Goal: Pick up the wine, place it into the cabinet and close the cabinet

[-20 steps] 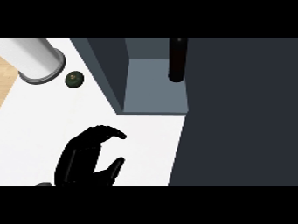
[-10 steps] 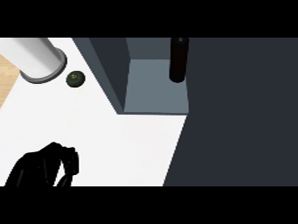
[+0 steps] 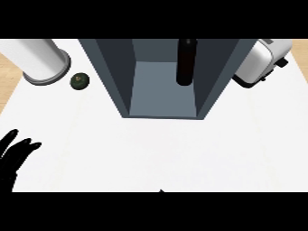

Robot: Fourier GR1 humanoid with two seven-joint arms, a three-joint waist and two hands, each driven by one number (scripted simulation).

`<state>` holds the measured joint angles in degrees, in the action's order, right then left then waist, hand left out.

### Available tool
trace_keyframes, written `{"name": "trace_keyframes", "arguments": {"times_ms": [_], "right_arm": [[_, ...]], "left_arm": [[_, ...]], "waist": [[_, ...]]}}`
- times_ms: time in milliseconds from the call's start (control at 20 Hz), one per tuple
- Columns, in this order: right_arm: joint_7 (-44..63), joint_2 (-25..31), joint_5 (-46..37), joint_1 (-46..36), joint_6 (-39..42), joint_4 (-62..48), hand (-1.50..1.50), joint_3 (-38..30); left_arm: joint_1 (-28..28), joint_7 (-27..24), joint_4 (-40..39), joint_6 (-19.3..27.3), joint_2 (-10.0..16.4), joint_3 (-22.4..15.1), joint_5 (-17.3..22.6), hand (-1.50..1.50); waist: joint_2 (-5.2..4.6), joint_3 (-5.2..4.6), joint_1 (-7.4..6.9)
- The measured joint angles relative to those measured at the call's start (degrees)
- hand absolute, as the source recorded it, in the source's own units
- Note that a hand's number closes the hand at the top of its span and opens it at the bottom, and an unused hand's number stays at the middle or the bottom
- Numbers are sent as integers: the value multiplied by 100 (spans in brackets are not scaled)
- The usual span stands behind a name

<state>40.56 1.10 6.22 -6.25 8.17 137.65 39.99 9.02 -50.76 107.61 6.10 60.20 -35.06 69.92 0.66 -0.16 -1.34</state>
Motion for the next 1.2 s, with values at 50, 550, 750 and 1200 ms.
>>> {"name": "trace_keyframes", "arguments": {"times_ms": [50, 550, 750, 1200], "right_arm": [[25, -1, -135, -105, -165, -56, 150, 176], [-64, 629, -669, -1423, -2067, -293, 150, 930], [-202, 773, -683, -1860, -2742, -382, 150, 950], [-266, 148, -461, -3652, -3573, -2067, 150, 199]], "left_arm": [[156, -71, -21, -89, 72, 61, 32, -150], [911, -349, -601, -1118, 661, 791, 359, -150], [1078, -419, -840, -1511, 796, 991, 356, -150], [1442, -324, -1094, -2052, 1044, 1455, 463, -150]], "waist": [[7, -1, -25], [8, -13, -131], [-8, -16, -172], [-48, -5, -263]]}}
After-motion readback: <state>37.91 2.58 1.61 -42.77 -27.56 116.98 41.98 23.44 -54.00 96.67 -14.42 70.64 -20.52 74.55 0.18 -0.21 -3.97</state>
